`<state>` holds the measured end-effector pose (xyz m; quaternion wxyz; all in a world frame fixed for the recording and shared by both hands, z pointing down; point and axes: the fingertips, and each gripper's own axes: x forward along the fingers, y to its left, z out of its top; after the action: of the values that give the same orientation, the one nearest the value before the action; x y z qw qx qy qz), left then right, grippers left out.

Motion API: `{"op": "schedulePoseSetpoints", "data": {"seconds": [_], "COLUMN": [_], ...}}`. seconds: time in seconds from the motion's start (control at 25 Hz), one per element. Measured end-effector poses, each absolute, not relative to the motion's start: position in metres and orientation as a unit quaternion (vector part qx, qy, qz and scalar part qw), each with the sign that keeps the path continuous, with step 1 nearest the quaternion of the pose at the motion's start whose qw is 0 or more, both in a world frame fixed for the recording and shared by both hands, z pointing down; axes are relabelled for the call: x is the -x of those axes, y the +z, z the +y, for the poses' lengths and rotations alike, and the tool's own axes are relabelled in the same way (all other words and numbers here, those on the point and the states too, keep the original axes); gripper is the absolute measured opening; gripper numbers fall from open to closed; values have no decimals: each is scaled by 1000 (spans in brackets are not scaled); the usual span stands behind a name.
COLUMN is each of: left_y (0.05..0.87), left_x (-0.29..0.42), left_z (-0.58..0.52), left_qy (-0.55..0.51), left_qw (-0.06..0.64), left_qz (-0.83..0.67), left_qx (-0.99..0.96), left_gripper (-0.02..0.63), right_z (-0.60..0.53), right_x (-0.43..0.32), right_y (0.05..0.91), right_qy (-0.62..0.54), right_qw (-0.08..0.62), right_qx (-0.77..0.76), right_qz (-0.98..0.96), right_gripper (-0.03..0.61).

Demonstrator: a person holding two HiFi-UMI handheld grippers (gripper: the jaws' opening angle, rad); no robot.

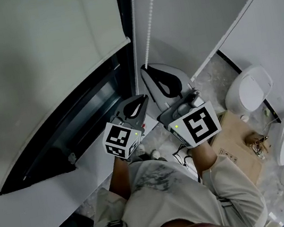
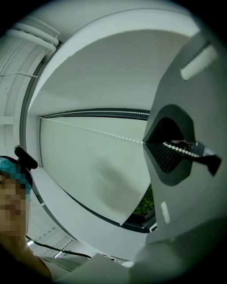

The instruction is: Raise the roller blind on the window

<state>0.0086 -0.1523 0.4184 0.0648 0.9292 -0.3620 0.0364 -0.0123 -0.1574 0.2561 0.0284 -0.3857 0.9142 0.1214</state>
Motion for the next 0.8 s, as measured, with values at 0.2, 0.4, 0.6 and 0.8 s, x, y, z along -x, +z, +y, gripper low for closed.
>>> {"op": "schedulePoseSetpoints", "data": {"seconds": [0.2, 0.4, 0.6, 0.8], "left_y": [435, 454, 476, 496], "left_x": [-9, -9, -9, -10], "left_z": [-153, -153, -153, -152], "left_qy": [46, 58, 73, 86], "left_qw": [76, 89, 107, 122], "left_qz": [-361, -361, -361, -362], "left_qx": [-928, -927, -924, -920], "left_gripper": [12, 12, 12, 12], "right_z": [-161, -162, -162, -162], "right_x": [10, 13, 14, 11], "right_y": [273, 279, 302, 322], "right_qy": [118, 141, 138, 126], "right_qw": [16, 32, 13, -1], "right_qx": [393, 407, 412, 409], "right_qz": [912, 902, 901, 904], "right_gripper": [11, 11, 11, 11]}}
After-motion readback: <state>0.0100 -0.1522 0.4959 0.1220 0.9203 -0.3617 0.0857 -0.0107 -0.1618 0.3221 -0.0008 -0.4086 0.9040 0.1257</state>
